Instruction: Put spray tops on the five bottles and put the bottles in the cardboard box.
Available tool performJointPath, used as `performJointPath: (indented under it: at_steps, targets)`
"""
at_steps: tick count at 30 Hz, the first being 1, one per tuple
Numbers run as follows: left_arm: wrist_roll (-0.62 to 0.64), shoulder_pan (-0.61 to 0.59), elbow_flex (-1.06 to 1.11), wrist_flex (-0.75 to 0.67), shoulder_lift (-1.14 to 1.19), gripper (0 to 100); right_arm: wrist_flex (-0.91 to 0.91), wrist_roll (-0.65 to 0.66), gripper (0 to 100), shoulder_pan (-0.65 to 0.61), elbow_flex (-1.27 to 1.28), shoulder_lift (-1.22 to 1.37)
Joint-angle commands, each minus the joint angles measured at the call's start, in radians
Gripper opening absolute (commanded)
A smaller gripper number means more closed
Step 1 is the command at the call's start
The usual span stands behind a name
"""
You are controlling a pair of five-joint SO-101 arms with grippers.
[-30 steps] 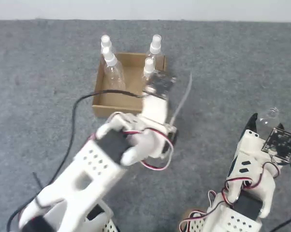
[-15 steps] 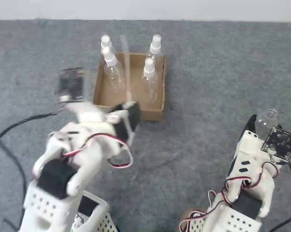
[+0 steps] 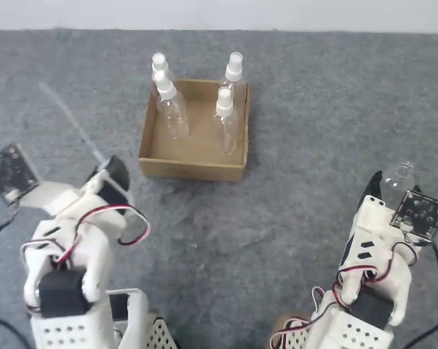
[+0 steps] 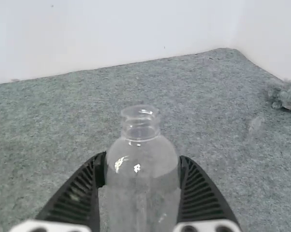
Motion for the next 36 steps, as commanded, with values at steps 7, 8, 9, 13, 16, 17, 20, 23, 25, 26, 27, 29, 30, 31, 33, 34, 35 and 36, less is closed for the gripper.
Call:
performJointPath:
  at_steps: [7,8,9,13,16,17,20,23,25,26,27,29,30,31,33,34,35,36]
  targets:
    - [-0.025,-0.221,0.131,-0.003,-0.012,1,-0.025,0.043,1.7,-0.064,0.005,-0.018]
    - [-0.025,-0.222,0.143,-0.003,-0.012,1,-0.025,0.043,1.7,-0.064,0.005,-0.018]
    - [-0.026,-0.222,0.157,-0.012,-0.012,1,-0.025,0.043,1.7,-0.065,0.005,-0.018]
    - [-0.023,-0.222,0.225,-0.080,-0.011,1,-0.024,0.046,1.7,-0.067,0.005,-0.018]
    - [-0.020,-0.222,0.255,-0.106,-0.011,1,-0.024,0.046,1.7,-0.067,0.005,-0.018]
    - [-0.020,-0.222,0.257,-0.107,-0.011,1,-0.024,0.046,1.7,-0.067,0.005,-0.018]
    - [0.002,-0.222,0.263,-0.112,-0.011,1,-0.024,0.048,1.7,-0.067,0.005,-0.018]
    - [0.014,-0.224,0.268,-0.114,-0.011,1,-0.024,0.048,1.7,-0.067,0.005,-0.018]
    - [0.014,-0.239,0.268,-0.114,-0.011,1,-0.024,0.048,1.7,-0.067,0.005,-0.018]
    - [0.014,-0.247,0.268,-0.117,-0.011,1,-0.024,0.048,1.7,-0.067,0.005,-0.018]
    - [0.014,-0.259,0.269,-0.121,-0.009,1,-0.024,0.048,1.7,-0.067,0.005,-0.018]
    - [0.014,-0.275,0.277,-0.132,0.018,1,-0.024,0.048,1.7,-0.067,0.005,-0.018]
    - [0.014,-0.276,0.277,-0.143,0.049,1,-0.024,0.048,1.7,-0.067,0.005,-0.018]
    - [0.015,-0.278,0.275,-0.150,0.091,1,-0.024,0.048,1.7,-0.067,0.005,-0.018]
    - [0.021,-0.278,0.265,-0.172,0.196,1,-0.024,0.048,1.7,-0.067,0.005,-0.018]
    - [0.037,-0.278,0.251,-0.178,0.252,1,-0.024,0.048,1.7,-0.067,0.005,-0.018]
    - [0.049,-0.279,0.234,-0.178,0.310,1,-0.024,0.048,1.7,-0.067,0.005,-0.018]
    - [0.057,-0.281,0.216,-0.178,0.361,1,-0.024,0.048,1.7,-0.067,0.005,-0.018]
